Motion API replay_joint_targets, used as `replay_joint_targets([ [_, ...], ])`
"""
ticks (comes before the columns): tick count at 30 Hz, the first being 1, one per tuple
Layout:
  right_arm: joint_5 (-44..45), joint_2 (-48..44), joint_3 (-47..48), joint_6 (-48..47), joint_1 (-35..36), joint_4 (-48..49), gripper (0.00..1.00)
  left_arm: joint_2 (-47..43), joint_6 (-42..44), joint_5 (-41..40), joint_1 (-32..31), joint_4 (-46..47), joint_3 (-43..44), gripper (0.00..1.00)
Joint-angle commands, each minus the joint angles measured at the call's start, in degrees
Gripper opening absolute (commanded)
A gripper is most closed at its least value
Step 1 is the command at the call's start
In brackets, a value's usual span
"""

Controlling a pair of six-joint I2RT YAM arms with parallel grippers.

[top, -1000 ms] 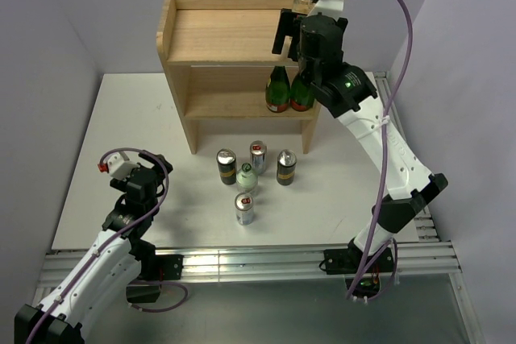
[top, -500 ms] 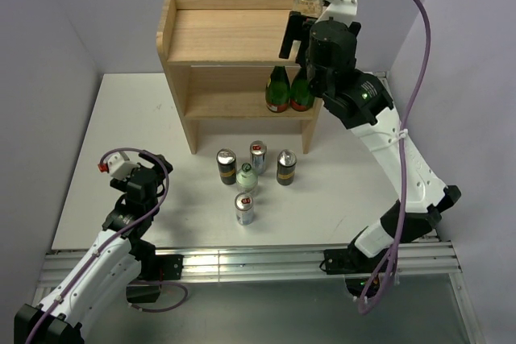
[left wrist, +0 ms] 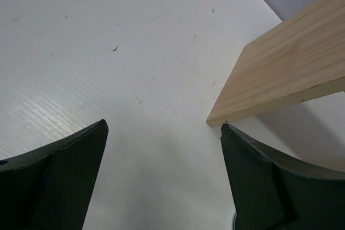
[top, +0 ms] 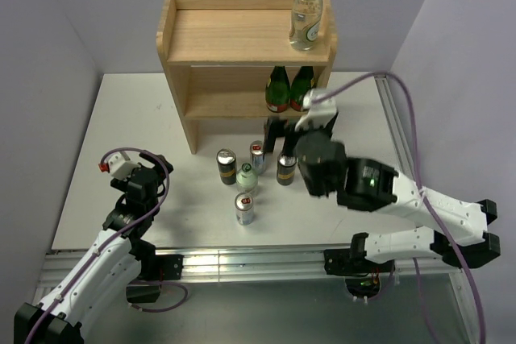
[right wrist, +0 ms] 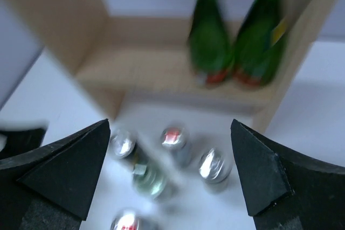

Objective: Place and organize the beverage onto the shelf

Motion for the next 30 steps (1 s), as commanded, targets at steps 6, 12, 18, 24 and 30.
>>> replay_joint_targets([
  [6,-18.5,-17.2,-41.7,22.1,7.2,20.9,1.00,0.2,0.3,-1.4,-0.4,2.0,1.3,0.93],
  [12,-19.1,-17.2,-54.2,31.1,7.5,23.3,1.00,0.7,0.4,-1.6,-0.7,2.0,1.5,0.93],
  [18,-15.3,-13.2,-56.8,33.8,6.2,22.8,1.00,0.7,0.2,-1.8,-0.9,1.8,1.5,0.93],
  [24,-22.1,-8.6,-59.0,31.3,-6.3,29.6,1.00,0.3,2.6,0.3,-1.6,3.7,1.7,0.92],
  [30,-21.7,-3.2,-55.5,29.0,-8.4,30.3,1.00,-0.2,10.4,11.9,-7.4,10.2,2.7,0.92],
])
